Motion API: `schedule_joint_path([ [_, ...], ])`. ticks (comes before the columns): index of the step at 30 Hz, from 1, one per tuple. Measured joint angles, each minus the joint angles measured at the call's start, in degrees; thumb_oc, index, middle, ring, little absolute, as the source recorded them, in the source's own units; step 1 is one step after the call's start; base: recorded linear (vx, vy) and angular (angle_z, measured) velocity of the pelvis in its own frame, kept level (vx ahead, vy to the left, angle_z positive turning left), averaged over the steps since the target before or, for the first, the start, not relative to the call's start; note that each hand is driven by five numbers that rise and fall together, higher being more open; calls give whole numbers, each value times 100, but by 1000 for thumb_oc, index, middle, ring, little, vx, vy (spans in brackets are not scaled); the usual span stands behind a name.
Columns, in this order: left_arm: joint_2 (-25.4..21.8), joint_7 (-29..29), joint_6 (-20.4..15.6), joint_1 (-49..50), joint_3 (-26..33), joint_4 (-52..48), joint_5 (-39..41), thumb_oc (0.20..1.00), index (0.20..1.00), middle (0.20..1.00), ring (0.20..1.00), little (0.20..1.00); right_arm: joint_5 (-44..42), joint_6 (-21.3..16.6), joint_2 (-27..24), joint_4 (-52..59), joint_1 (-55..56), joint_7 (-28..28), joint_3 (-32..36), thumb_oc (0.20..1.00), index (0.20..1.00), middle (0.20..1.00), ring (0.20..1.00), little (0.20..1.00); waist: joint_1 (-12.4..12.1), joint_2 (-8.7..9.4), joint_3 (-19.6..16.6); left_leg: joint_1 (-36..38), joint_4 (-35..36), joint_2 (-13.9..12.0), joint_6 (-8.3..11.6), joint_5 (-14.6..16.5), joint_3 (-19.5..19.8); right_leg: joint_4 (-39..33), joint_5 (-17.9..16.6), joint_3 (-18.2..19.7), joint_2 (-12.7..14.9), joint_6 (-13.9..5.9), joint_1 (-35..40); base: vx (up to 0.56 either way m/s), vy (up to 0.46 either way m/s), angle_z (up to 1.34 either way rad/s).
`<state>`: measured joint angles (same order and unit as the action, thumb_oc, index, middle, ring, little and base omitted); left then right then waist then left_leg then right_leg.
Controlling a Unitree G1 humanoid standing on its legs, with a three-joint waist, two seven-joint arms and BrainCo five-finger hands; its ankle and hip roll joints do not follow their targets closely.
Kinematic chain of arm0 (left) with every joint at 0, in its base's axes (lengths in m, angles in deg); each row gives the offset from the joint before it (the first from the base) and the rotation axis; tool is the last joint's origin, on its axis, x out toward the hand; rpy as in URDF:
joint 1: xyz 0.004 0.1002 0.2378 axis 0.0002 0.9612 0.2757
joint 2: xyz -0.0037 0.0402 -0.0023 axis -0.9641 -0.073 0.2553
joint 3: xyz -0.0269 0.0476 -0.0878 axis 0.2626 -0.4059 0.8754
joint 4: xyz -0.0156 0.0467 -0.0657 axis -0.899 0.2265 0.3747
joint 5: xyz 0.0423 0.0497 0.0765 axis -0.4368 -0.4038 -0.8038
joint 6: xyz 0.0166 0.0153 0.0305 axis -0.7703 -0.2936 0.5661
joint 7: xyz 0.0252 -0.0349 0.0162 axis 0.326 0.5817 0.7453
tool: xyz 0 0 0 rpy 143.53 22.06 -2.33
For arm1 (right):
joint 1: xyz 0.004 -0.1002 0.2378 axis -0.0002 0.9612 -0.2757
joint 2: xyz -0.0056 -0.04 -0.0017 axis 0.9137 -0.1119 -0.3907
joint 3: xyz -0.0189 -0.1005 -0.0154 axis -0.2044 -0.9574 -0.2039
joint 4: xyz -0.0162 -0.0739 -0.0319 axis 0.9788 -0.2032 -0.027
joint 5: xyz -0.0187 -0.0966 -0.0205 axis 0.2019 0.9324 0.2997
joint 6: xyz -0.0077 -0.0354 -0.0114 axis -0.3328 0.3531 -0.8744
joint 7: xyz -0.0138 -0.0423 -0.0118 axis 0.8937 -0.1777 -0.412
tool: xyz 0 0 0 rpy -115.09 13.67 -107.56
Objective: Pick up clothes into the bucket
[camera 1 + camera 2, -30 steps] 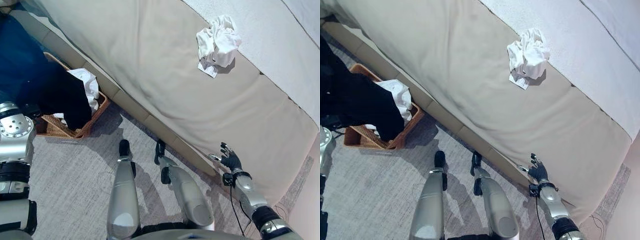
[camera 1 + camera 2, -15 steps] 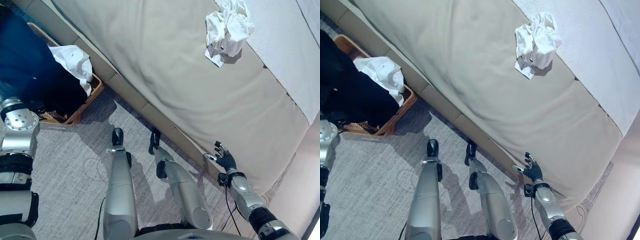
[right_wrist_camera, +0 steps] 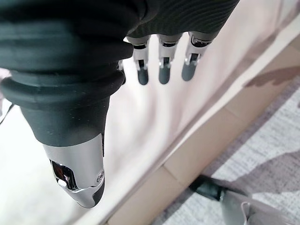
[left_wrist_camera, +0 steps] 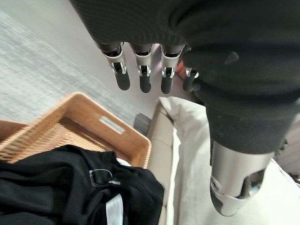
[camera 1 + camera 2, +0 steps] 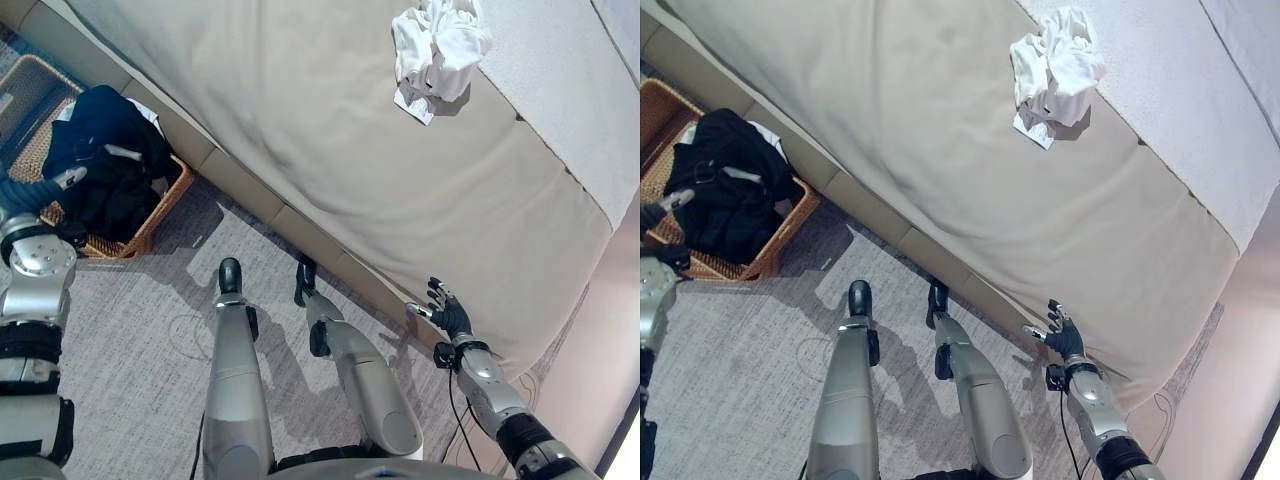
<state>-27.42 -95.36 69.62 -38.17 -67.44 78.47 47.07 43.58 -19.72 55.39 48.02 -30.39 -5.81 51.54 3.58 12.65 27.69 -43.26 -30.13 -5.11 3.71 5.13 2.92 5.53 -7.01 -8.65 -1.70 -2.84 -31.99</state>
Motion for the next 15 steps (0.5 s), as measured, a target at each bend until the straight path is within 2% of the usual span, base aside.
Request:
schedule_joint_path([
  [2,57,-2,3,79,72,-6,-38,1000,1000,1000,1000,1000,3,0,1,-1,1,-23,14,1000,1000,1000,1000,1000,-26,-2,1,105,104,0,-14,-13,-47,3,5,21,14,2,40,-50,-9,-2],
  [4,315,-7,-3,278,316,-67,-88,1000,1000,1000,1000,1000,6,1,29,-6,1,-46,31,1000,1000,1000,1000,1000,-45,-9,6,252,227,9,-31,-32,-110,36,26,39,44,29,102,-50,-10,-2],
  [5,612,-43,-25,477,485,-247,-78,1000,1000,1000,1000,1000,7,4,89,-34,6,-99,81,1000,1000,1000,1000,1000,-31,-24,16,365,387,67,-78,-107,-132,167,132,25,118,44,86,1,10,9],
  [7,941,-46,-40,697,449,-448,-72,1000,1000,1000,1000,1000,7,8,192,-57,16,-129,198,1000,1000,1000,1000,1000,-45,-47,31,462,497,146,-120,-167,-142,338,208,23,206,76,33,-49,22,13],
  [9,1580,-37,-107,815,418,-436,118,1000,1000,1000,1000,1000,6,16,236,-99,23,-167,308,1000,1000,1000,1000,1000,-164,-151,101,686,694,230,-121,-249,-187,610,364,28,318,129,42,7,-2,14],
  [11,2191,106,-371,924,284,-440,452,1000,1000,1000,1000,1000,-2,17,303,-148,29,-221,562,1000,1000,1000,1000,1000,-201,-264,178,1090,994,367,-159,-348,-214,820,546,21,481,107,201,25,14,21],
  [14,2363,313,-509,1111,134,-328,563,1000,1000,1000,1000,1000,-16,13,325,-170,14,-215,692,1000,1000,1000,1000,1000,-316,-317,204,1380,1191,428,-187,-383,-230,956,671,34,551,156,347,47,-19,10],
  [15,2482,475,-562,1001,96,7,651,1000,1000,1000,1000,1000,-116,15,409,-344,-20,-229,938,1000,1000,1000,1000,1000,-352,-402,261,1637,1342,474,-162,-509,-221,1032,692,2,605,134,519,69,-47,18],
])
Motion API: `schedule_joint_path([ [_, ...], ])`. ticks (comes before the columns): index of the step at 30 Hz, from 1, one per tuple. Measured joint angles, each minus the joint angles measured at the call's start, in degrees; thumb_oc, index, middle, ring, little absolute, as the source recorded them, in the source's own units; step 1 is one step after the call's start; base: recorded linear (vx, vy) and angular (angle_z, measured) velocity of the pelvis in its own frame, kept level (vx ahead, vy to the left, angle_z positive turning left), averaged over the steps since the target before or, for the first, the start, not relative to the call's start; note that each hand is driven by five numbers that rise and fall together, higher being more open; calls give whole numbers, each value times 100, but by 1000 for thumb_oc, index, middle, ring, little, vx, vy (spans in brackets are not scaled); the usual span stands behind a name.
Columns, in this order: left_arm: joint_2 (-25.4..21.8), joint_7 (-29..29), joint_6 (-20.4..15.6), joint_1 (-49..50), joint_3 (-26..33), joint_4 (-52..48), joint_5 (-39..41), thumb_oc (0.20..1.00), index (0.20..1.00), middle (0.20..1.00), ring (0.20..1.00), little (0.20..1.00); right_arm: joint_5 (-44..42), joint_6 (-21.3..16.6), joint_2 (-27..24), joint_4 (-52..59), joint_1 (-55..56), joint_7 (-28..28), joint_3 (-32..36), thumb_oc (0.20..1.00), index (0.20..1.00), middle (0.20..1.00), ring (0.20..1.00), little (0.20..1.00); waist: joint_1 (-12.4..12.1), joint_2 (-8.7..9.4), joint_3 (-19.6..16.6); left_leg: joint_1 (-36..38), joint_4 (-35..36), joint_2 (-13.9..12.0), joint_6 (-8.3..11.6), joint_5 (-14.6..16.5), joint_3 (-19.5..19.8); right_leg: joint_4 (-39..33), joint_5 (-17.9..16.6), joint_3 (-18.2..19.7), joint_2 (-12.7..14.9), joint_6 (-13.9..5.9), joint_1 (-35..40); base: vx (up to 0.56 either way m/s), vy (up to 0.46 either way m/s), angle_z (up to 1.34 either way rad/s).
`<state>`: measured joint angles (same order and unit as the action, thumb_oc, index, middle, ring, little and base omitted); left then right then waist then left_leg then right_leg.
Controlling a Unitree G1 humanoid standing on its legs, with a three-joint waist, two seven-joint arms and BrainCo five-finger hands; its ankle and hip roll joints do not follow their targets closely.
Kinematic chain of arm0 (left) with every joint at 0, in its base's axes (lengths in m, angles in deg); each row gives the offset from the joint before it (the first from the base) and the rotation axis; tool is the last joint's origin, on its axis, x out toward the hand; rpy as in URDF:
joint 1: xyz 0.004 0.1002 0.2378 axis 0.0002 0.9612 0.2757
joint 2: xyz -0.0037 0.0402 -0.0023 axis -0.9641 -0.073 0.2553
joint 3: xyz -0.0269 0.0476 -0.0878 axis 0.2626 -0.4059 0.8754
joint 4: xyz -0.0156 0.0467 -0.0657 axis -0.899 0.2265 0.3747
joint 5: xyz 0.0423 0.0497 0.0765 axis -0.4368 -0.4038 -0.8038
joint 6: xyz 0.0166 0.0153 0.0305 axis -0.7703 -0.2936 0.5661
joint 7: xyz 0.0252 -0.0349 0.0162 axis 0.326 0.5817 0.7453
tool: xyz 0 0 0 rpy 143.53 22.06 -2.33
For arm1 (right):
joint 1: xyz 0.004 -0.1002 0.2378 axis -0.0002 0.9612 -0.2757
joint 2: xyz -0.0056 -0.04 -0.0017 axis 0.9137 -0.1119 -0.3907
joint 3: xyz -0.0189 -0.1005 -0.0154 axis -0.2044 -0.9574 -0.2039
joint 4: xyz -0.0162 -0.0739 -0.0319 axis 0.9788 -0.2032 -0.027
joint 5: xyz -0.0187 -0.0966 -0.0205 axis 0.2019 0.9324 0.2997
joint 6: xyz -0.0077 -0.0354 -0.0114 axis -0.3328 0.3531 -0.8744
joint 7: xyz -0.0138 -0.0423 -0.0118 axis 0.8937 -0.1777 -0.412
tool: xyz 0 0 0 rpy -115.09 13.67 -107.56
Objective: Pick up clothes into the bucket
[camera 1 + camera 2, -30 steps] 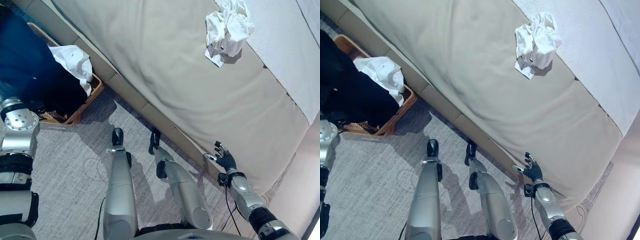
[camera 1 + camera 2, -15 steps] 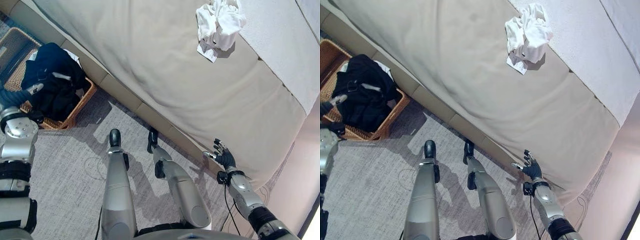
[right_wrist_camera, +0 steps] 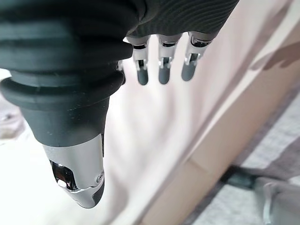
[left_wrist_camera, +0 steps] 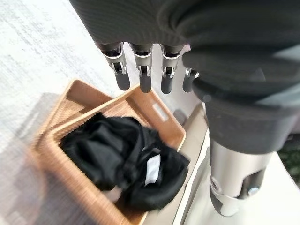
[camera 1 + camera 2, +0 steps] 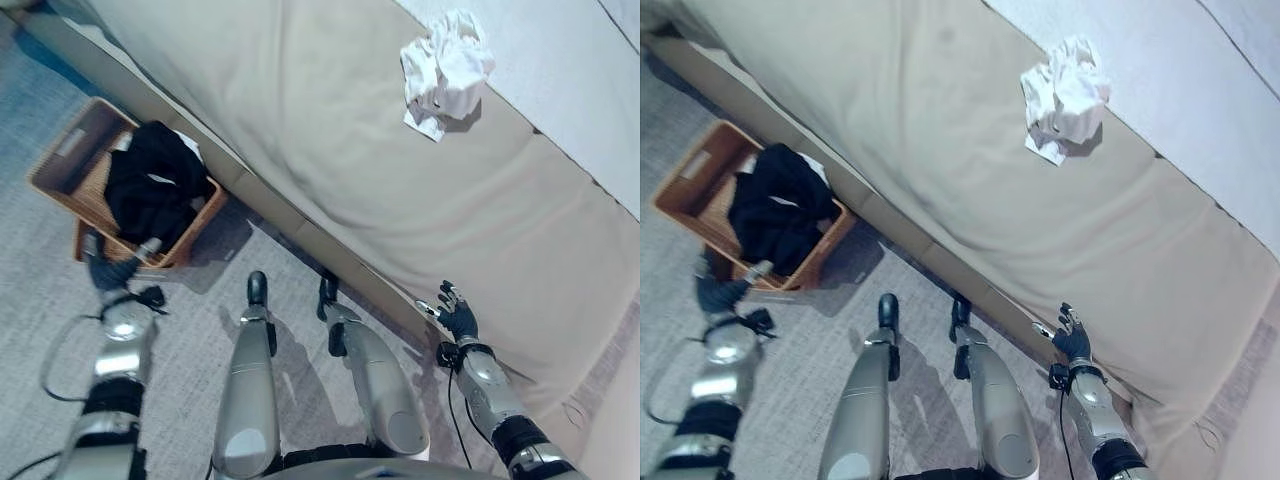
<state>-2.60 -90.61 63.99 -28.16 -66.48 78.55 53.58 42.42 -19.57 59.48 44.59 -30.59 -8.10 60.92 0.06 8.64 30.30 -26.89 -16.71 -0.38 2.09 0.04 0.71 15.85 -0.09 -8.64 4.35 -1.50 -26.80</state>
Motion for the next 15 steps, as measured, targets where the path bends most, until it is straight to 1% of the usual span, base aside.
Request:
schedule_joint_path([
  [1,222,180,-4,66,-191,205,61,1000,1000,1000,1000,1000,-95,1,41,-92,11,-25,130,1000,1000,1000,1000,1000,3,-88,34,406,218,51,-6,-26,-28,9,79,13,65,-19,285,52,-32,17],
  [2,292,297,1,159,-365,249,48,1000,1000,1000,1000,1000,-104,-1,39,-99,23,-21,145,1000,1000,1000,1000,1000,14,-154,22,609,318,77,-8,-26,-31,2,130,16,99,-25,446,107,-33,9],
  [3,330,612,-3,303,-803,371,11,1000,1000,1000,1000,1000,-169,-4,53,-108,43,4,266,1000,1000,1000,1000,1000,40,-286,2,1029,551,118,-26,-57,-36,-24,200,11,142,-59,766,71,-18,8],
  [4,398,757,-3,362,-835,429,-48,1000,1000,1000,1000,1000,-206,-6,30,-100,53,19,294,1000,1000,1000,1000,1000,47,-359,4,1177,632,124,-27,-60,-33,-49,221,9,151,-55,896,147,-66,6],
  [6,504,1096,9,384,-1046,663,-299,1000,1000,1000,1000,1000,-213,-7,-6,-80,148,40,487,1000,1000,1000,1000,1000,65,-640,-120,1557,994,136,-11,-126,-28,-184,246,-31,158,-66,1171,102,-56,6],
  [7,516,1166,11,387,-1101,696,-378,1000,1000,1000,1000,1000,-212,-8,-19,-65,193,42,530,1000,1000,1000,1000,1000,69,-739,-211,1581,1061,136,-16,-155,-12,-210,234,-47,160,-85,1189,48,-36,10],
  [8,560,1273,17,436,-1095,640,-450,1000,1000,1000,1000,1000,-215,-6,-51,-41,240,45,563,1000,1000,1000,1000,1000,74,-905,-329,1643,1173,129,-43,-206,9,-269,236,-69,151,-82,1242,52,-63,8],
  [9,591,1324,17,457,-1067,643,-489,1000,1000,1000,1000,1000,-226,-6,-50,-29,257,47,596,1000,1000,1000,1000,1000,76,-976,-384,1666,1223,125,-39,-231,16,-303,234,-88,139,-82,1260,102,-133,6],
  [10,626,1368,15,491,-1061,645,-559,1000,1000,1000,1000,1000,-252,-6,-48,31,290,55,637,1000,1000,1000,1000,1000,73,-1095,-505,1701,1313,103,-24,-291,29,-352,235,-110,118,-82,1278,79,-104,4],
  [12,672,1396,23,535,-1051,659,-623,1000,1000,1000,1000,1000,-387,0,-17,124,309,54,668,1000,1000,1000,1000,1000,93,-1177,-572,1860,1453,63,9,-352,52,-476,211,-144,58,-85,1442,56,-83,2],
  [13,726,1419,22,625,-1051,659,-625,1000,1000,1000,1000,1000,-503,0,9,158,355,98,661,1000,1000,1000,1000,1000,90,-1189,-723,1983,1514,14,13,-363,51,-625,205,-149,-4,-85,1594,68,-93,-5],
  [15,815,1432,22,817,-1039,661,-626,1000,1000,1000,1000,1000,-864,-4,92,183,414,141,700,1000,1000,1000,1000,1000,85,-1156,-1003,2144,1584,-47,36,-370,33,-832,189,-147,-87,-74,1806,86,-66,-8],
])
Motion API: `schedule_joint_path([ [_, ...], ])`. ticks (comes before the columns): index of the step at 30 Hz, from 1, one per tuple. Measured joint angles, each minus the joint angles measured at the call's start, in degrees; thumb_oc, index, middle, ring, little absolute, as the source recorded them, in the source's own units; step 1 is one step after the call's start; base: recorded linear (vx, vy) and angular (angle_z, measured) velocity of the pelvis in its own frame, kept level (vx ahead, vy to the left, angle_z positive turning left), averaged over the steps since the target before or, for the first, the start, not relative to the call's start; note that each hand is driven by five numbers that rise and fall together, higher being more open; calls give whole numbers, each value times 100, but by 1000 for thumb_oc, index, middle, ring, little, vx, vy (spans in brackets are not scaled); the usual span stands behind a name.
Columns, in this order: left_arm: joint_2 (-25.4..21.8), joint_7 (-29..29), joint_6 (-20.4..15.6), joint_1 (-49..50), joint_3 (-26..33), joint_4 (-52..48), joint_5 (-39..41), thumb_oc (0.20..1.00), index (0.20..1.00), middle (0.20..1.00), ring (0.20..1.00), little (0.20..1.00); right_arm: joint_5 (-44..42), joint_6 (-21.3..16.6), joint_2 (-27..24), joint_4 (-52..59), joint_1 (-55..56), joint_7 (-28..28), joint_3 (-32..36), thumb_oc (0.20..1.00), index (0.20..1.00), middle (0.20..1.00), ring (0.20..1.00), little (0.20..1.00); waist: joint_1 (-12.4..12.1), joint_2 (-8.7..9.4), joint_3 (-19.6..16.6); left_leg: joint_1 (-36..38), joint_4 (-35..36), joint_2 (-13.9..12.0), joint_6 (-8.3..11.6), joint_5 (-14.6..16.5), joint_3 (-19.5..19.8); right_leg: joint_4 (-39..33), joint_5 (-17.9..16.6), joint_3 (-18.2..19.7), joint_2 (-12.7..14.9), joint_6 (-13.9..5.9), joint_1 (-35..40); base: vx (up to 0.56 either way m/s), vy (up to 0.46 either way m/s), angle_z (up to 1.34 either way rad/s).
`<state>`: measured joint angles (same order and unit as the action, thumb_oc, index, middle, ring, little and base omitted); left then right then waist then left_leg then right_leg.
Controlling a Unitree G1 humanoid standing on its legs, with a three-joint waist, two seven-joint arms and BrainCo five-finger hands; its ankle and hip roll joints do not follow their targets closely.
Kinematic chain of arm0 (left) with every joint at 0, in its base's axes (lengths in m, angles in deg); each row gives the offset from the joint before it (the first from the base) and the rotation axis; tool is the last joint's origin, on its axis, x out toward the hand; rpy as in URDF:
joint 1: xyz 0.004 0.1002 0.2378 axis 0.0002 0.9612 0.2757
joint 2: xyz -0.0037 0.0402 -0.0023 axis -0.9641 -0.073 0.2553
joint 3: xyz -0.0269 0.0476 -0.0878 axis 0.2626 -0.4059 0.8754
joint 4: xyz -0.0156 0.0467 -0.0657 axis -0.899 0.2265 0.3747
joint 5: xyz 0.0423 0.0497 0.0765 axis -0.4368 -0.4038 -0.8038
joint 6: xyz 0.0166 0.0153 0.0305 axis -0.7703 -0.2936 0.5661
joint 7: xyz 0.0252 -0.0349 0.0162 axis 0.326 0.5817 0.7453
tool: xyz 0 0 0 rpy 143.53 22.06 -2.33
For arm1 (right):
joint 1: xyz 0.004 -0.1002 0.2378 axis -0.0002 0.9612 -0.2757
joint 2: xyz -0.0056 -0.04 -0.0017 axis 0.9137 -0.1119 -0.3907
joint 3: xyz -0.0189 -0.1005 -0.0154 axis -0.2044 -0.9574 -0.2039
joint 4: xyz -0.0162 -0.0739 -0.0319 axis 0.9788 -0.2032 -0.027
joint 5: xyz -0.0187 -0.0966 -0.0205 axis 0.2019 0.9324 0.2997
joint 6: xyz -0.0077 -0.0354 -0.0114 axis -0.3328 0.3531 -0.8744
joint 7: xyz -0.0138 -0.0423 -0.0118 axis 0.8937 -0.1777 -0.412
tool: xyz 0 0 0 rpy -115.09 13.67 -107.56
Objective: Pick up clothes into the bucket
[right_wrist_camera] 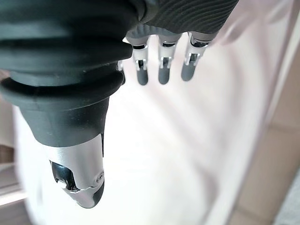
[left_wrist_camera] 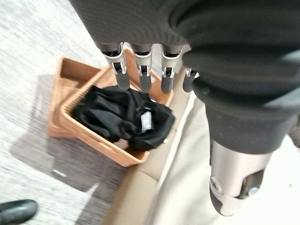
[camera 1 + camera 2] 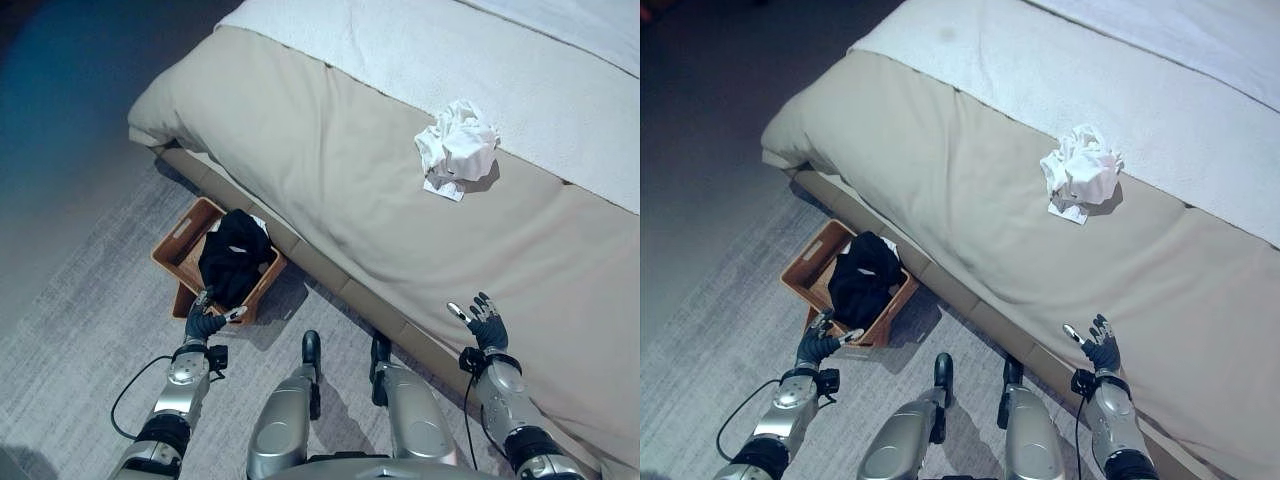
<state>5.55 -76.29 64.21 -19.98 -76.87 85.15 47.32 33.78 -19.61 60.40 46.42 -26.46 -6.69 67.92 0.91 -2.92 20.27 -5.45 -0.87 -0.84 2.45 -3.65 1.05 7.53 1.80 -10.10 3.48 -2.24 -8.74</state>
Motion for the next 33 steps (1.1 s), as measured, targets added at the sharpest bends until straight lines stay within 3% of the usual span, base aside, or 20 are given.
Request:
schedule_joint_path([
  [3,200,-3,4,267,39,85,-1,1000,1000,1000,1000,1000,-838,-6,208,198,-18,188,88,1000,1000,1000,1000,1000,-16,29,-277,283,50,-90,61,43,-96,-251,-8,46,-117,4,305,90,-41,-14],
  [8,525,54,63,614,110,704,-5,1000,1000,1000,1000,1000,-1087,-1,170,213,-19,463,21,1000,1000,1000,1000,1000,-22,77,-646,523,38,-112,116,83,-116,-481,13,107,-159,30,648,93,-28,-6],
  [10,613,100,65,826,228,823,-9,1000,1000,1000,1000,1000,-399,117,-133,414,2,335,-69,1000,1000,1000,1000,1000,-46,85,-690,554,34,-117,142,104,-111,-482,26,107,-165,45,691,80,-16,0],
  [13,663,81,116,973,251,1108,-175,1000,1000,1000,1000,1000,1333,270,-849,994,-103,-88,-119,1000,1000,1000,1000,1000,-57,94,-685,516,-36,-83,144,109,-94,-411,26,110,-135,44,657,-12,6,0],
  [17,645,-97,138,980,253,1307,-234,1000,1000,1000,1000,1000,2607,346,-1441,976,-674,-555,-158,1000,1000,1000,1000,1000,-78,71,-626,240,-203,-79,140,235,-86,-129,86,111,-110,95,321,-78,35,0],
  [22,517,-383,118,742,165,1269,-213,1000,1000,1000,1000,1000,3474,557,-1945,248,-1955,-1219,-356,1000,1000,1000,1000,1000,-210,63,-100,-508,-421,0,53,192,-50,419,88,100,18,100,-548,-86,46,4],
  [24,489,-469,115,660,41,1235,-193,1000,1000,1000,1000,1000,3485,633,-2028,-33,-2378,-1381,-505,1000,1000,1000,1000,1000,-200,43,130,-696,-457,23,48,178,-33,529,85,94,52,99,-768,-79,50,6],
  [29,463,-667,17,256,-309,751,34,1000,1000,1000,1000,1000,3596,839,-2775,-830,-3581,-1698,-950,1000,1000,1000,1000,1000,-488,4,933,-1490,-698,133,-58,51,128,886,41,-4,183,76,-1538,-86,34,15],
  [33,394,-794,-82,41,-670,418,232,1000,1000,1000,1000,1000,3583,933,-3073,-1553,-4511,-1903,-1311,1000,1000,1000,1000,1000,-507,38,1057,-2265,-929,247,-69,-80,290,1258,81,-161,340,134,-2254,-52,25,28],
])
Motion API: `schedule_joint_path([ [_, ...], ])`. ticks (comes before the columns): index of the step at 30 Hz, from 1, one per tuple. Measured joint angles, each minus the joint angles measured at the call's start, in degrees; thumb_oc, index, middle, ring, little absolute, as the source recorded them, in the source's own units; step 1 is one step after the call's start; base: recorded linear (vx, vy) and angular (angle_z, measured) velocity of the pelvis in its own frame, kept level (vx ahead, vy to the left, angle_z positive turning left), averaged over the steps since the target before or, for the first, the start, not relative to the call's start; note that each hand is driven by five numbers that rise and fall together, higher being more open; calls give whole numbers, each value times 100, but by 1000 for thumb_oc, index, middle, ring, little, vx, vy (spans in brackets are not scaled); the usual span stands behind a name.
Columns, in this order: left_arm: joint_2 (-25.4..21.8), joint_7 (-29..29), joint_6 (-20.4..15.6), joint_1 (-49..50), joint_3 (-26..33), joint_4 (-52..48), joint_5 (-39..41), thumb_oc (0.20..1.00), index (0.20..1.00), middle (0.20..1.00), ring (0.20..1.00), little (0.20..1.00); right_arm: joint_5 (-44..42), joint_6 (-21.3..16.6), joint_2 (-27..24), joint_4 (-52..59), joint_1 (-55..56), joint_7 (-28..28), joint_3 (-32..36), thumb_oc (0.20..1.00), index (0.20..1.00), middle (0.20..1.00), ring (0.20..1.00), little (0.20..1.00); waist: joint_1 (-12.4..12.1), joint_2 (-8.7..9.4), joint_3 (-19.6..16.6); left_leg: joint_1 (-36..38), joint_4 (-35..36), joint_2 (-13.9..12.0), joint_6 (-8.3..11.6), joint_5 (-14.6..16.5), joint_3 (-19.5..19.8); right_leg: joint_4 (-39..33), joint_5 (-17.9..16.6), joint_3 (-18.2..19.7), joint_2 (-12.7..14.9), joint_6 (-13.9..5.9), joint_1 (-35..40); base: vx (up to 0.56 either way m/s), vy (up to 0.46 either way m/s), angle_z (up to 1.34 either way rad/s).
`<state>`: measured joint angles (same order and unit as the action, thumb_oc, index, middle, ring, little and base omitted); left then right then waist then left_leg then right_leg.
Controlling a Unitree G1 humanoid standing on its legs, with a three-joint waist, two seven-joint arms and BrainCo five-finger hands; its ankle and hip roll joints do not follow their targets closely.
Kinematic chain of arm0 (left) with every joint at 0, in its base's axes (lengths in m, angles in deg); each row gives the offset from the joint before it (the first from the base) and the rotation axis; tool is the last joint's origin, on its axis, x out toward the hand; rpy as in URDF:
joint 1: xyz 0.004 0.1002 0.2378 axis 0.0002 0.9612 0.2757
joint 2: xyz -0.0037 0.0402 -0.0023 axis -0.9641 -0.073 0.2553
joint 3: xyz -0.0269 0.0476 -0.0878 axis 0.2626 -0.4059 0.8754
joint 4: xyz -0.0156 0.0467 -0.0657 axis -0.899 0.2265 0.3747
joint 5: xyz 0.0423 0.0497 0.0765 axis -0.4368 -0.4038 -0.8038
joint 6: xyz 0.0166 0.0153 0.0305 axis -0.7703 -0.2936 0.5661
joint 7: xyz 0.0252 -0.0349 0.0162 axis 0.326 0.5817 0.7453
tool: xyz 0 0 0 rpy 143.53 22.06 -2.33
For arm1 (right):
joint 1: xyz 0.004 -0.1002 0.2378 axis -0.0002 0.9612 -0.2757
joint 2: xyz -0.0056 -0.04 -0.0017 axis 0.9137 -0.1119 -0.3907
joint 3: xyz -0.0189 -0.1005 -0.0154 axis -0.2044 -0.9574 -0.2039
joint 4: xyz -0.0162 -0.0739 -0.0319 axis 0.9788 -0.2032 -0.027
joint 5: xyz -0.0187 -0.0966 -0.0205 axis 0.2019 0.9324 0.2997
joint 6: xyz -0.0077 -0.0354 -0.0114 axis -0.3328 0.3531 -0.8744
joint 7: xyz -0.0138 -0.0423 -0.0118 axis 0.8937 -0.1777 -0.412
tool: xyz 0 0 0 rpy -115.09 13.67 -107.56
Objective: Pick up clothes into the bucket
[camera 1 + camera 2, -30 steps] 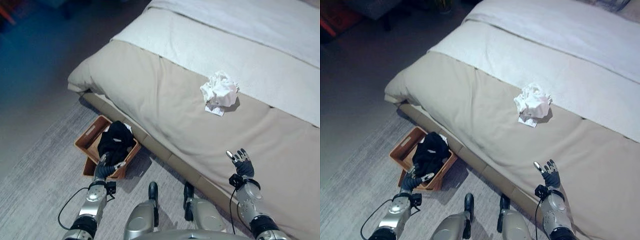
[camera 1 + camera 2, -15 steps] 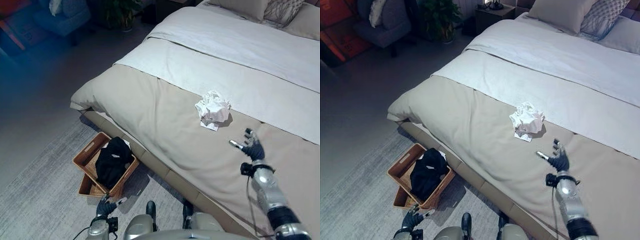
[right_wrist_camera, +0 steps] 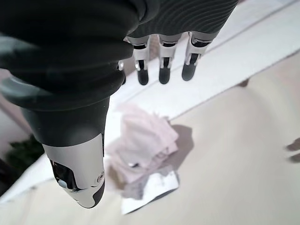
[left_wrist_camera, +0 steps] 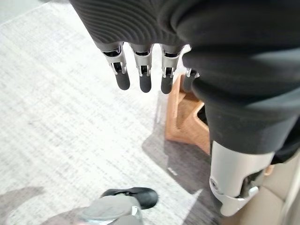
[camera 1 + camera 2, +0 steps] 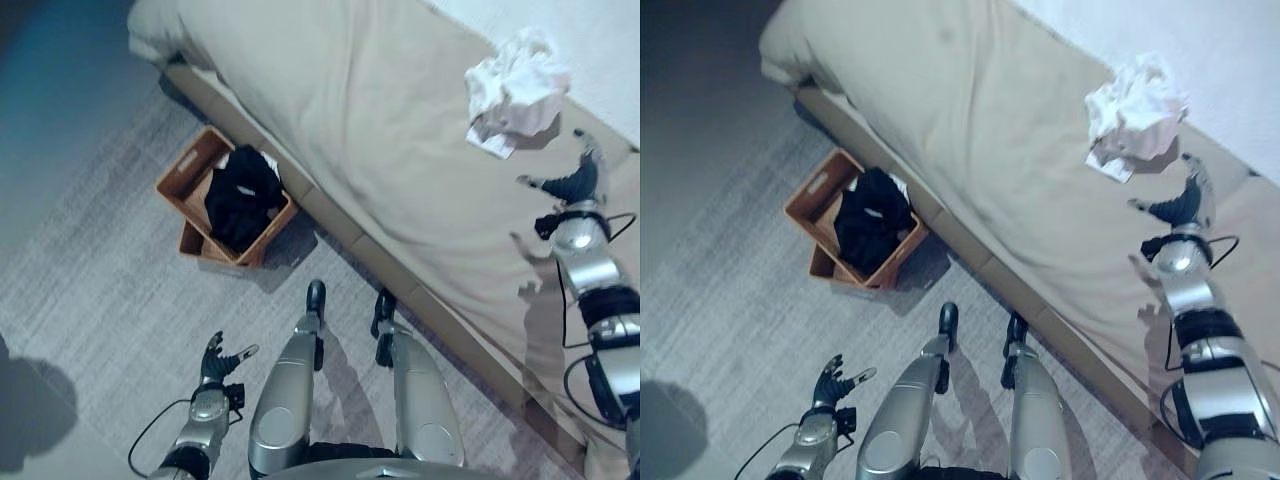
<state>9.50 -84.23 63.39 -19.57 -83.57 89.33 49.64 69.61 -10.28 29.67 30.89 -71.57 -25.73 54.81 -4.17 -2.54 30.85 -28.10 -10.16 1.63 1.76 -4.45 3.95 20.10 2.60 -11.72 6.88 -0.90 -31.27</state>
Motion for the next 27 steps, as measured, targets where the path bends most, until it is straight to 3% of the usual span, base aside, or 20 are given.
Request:
schedule_joint_path([
  [5,-13,-128,-90,-272,-351,-197,64,1000,1000,1000,1000,1000,-165,7,-129,-403,-1040,-292,-358,1000,1000,1000,1000,1000,-33,15,8,-847,-221,126,-41,-39,124,223,-20,-109,144,35,-776,42,20,16],
  [9,-114,-235,-161,-280,-635,-569,126,1000,1000,1000,1000,1000,-296,21,-282,-736,-1817,-620,-691,1000,1000,1000,1000,1000,-153,16,6,-1128,-234,202,-46,-41,136,317,14,-108,230,30,-1085,48,16,5],
  [17,-166,-407,-211,-477,-879,-704,230,1000,1000,1000,1000,1000,-402,37,-424,-794,-2860,-1340,-1021,1000,1000,1000,1000,1000,-135,19,5,-1408,-201,281,-81,-68,172,304,13,-130,304,30,-1356,28,9,4],
  [27,-208,-449,-269,-616,-1025,-928,290,1000,1000,1000,1000,1000,-791,56,-662,-1748,-3901,-1106,-1843,1000,1000,1000,1000,1000,-97,38,-6,-1380,-64,301,-85,-187,247,310,7,-194,332,21,-1365,9,-15,2],
])
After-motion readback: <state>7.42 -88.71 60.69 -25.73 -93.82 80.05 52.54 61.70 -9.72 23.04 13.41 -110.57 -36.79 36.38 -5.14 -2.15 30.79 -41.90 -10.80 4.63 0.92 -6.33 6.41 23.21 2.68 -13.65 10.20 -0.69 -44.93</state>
